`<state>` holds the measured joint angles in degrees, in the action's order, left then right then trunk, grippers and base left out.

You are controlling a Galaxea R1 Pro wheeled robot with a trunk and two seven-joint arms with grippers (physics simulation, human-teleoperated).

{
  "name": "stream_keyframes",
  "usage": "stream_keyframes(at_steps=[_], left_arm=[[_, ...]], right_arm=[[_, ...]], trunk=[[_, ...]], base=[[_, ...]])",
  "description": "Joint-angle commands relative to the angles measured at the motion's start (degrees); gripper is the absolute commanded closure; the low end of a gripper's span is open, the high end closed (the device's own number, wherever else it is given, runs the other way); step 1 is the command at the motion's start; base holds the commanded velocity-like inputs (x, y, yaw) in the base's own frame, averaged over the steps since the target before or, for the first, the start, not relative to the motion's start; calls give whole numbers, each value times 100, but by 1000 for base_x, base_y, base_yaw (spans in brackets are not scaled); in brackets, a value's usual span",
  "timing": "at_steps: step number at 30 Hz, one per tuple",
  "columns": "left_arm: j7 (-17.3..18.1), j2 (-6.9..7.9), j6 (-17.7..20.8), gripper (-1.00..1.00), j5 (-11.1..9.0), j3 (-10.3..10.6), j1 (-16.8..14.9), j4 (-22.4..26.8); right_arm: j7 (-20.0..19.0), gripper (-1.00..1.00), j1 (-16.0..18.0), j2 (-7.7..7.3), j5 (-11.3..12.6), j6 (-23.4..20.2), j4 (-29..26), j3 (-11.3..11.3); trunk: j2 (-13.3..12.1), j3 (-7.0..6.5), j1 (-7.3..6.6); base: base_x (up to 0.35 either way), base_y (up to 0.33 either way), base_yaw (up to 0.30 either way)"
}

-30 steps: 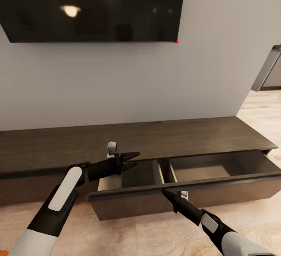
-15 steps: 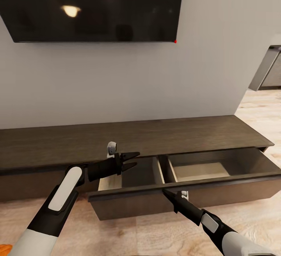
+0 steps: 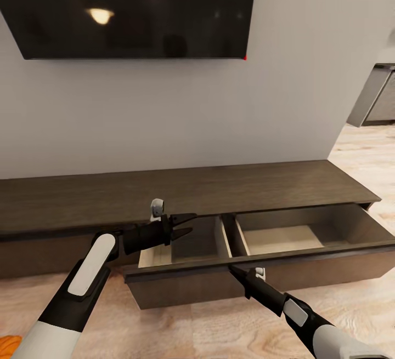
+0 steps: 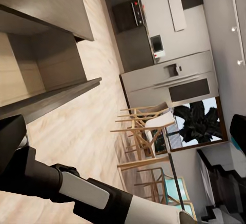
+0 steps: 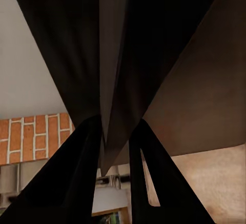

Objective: Place each of the two pumpkins and all three candles from the living room inside a cabinet in the living room (use any cabinet), then make sure every cabinet is closed, and position the cauldron so it is next to a table in the living room.

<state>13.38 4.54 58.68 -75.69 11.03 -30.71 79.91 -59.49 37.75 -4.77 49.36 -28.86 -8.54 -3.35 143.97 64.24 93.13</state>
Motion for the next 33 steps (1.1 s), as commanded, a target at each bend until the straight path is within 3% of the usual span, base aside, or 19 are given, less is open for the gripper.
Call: stream_keyframes(at_steps=[1, 33], left_arm=[[59, 3, 3, -100, 54, 5, -5, -2], [59, 3, 3, -100, 54, 5, -5, -2]], right_arm=[[-12, 100, -4, 134, -102, -15, 19, -404], [-28, 100, -4, 133, -102, -15, 19, -412]], trunk=[[2, 6, -1], [2, 6, -1]], base=[[-35, 0, 0], [-36, 0, 0]])
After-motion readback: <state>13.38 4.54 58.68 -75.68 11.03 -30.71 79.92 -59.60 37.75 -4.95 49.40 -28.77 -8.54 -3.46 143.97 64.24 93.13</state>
